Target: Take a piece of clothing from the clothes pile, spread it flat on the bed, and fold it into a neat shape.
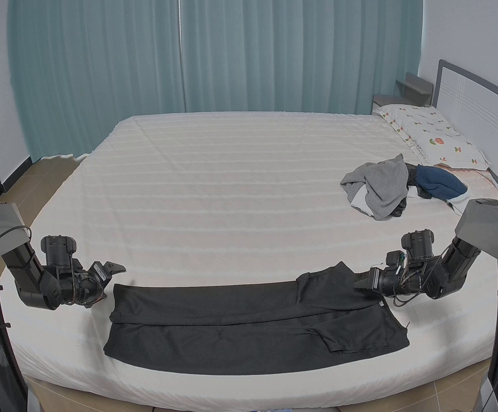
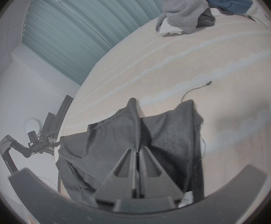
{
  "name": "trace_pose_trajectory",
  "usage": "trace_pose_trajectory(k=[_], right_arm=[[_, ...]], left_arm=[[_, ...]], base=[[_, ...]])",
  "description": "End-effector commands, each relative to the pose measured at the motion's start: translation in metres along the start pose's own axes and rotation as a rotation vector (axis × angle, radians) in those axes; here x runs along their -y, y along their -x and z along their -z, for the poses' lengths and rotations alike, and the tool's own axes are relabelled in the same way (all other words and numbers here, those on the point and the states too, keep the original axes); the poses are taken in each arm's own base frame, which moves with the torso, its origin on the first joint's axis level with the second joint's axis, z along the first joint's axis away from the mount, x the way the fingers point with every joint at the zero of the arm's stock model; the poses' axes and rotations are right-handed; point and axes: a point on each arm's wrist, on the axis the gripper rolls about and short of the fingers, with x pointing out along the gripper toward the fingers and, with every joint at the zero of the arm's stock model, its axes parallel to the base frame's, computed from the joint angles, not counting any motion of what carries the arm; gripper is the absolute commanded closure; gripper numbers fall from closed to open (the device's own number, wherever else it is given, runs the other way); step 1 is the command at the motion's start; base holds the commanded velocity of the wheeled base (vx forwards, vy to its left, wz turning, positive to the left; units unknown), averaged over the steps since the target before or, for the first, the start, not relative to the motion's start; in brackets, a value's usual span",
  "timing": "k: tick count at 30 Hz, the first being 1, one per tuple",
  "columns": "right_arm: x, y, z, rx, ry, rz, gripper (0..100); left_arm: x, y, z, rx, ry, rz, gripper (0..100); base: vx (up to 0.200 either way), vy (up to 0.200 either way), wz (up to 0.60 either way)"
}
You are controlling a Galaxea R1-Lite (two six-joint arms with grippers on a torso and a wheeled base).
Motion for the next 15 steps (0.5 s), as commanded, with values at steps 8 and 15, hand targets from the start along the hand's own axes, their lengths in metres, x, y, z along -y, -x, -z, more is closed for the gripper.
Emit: trace_pose_trajectory(k=[8, 15], right_arm=[[0.002, 0.026, -0.002, 0.012, -0.011, -0.017, 100], [0.003, 0.029, 0.005, -0.013, 0.008, -0.022, 100]], left_arm=[[0.0, 0.0, 0.0, 0.0, 0.001, 0.0, 0], [0.0, 0.0, 0.0, 0.0, 0.001, 0.0, 0]], base=[[0.0, 0.0, 0.0], [0.0, 0.0, 0.0]])
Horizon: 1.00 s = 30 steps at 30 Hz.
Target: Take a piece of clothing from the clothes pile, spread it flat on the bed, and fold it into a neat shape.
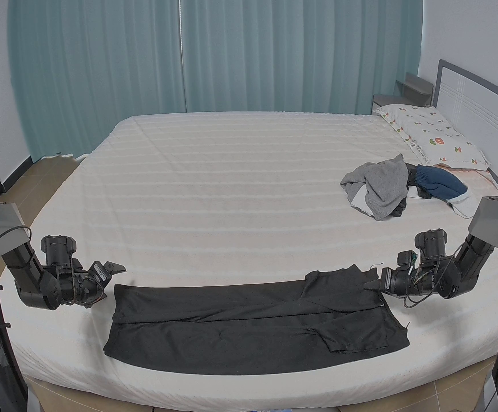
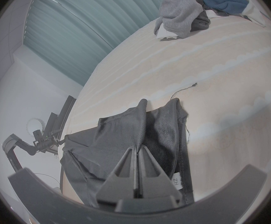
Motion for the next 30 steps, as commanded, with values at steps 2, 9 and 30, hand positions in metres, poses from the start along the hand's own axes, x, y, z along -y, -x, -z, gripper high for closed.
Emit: trace_pose_trajectory(k=[2, 9, 30], right_arm=[[-0.001, 0.004, 0.004, -0.009, 0.01, 0.001, 100], [0.005, 0.01, 0.006, -0.013, 0.033, 0.012, 0], [-0.062, 0.051, 0.001, 0.086, -0.465, -0.017, 0]], left_arm=[[0.0, 0.0, 0.0, 0.0, 0.0, 0.0, 0], [0.0, 0.001, -0.001, 0.002, 0.003, 0.0, 0], [0.015, 0.058, 0.058, -0.157, 0.024, -0.116, 0]], base=[[0.0, 0.0, 0.0], [0.0, 0.0, 0.0], [0.0, 0.0, 0.0]])
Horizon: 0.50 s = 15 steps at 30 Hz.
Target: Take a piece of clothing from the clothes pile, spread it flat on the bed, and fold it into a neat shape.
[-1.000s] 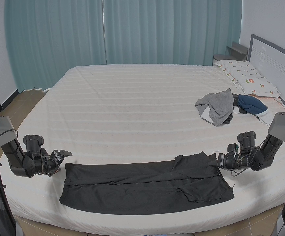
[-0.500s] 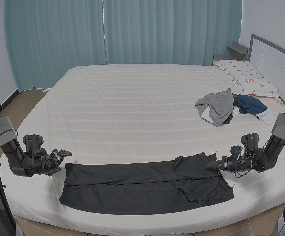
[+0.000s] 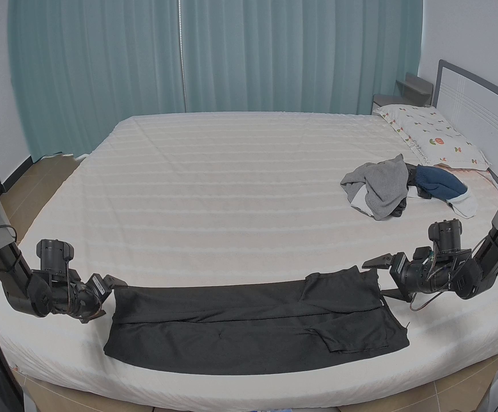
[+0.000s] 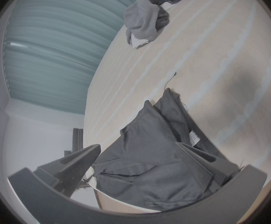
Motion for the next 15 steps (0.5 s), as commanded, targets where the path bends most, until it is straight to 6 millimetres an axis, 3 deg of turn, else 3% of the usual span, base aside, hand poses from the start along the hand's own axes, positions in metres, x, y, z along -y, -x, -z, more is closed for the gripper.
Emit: trace_pose_trajectory(k=[1, 6, 15], right_arm=[[-0.012, 0.005, 0.006, 0.013, -0.003, -0.011, 0], [-0.005, 0.0, 0.009, 0.015, -0.015, 0.026, 0], [-0.003, -0.004, 0.016, -0.009, -0.016, 0.04, 0]], left_arm=[[0.005, 0.009, 0.02, -0.017, 0.013, -0.035, 0], [0.01, 0.004, 0.031, 0.004, -0.015, -0.093, 0], [0.012, 0.007, 0.03, 0.033, -0.018, -0.094, 0]], base=[[0.0, 0.0, 0.0], [0.0, 0.0, 0.0], [0.0, 0.0, 0.0]])
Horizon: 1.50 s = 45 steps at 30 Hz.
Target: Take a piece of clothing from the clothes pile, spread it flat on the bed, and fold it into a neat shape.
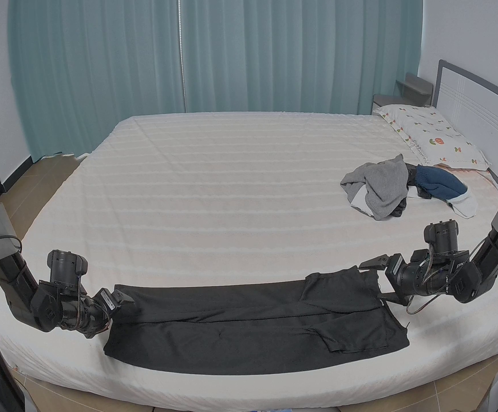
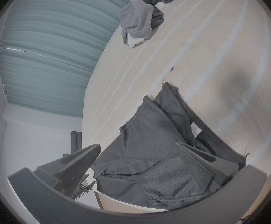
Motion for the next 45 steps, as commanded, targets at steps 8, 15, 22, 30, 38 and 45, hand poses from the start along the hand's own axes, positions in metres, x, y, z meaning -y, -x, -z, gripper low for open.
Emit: trace_pose_trajectory(k=[8, 15, 22, 30, 38, 45], right_arm=[[0.003, -0.001, 0.006, -0.016, -0.004, 0.014, 0], [0.002, 0.0, 0.006, -0.015, -0.003, 0.012, 0], [0.002, 0.0, 0.006, -0.015, -0.002, 0.013, 0], [-0.007, -0.005, 0.014, 0.032, 0.005, 0.059, 0], [-0.026, -0.001, 0.027, 0.019, -0.033, 0.017, 0], [-0.032, -0.006, 0.042, -0.039, -0.066, 0.034, 0]], left_arm=[[0.001, -0.002, 0.0, -0.004, 0.024, 0.006, 0], [0.002, -0.009, -0.002, 0.011, 0.044, 0.046, 0], [-0.002, -0.017, 0.0, 0.002, 0.041, 0.027, 100], [0.0, -0.015, -0.004, 0.038, 0.045, 0.022, 100], [0.006, -0.004, -0.011, 0.101, 0.046, 0.044, 100], [0.011, -0.002, -0.015, 0.165, 0.085, 0.11, 100]], base=[[0.0, 0.0, 0.0], [0.0, 0.0, 0.0], [0.0, 0.0, 0.0], [0.0, 0.0, 0.0], [0.0, 0.0, 0.0], [0.0, 0.0, 0.0]])
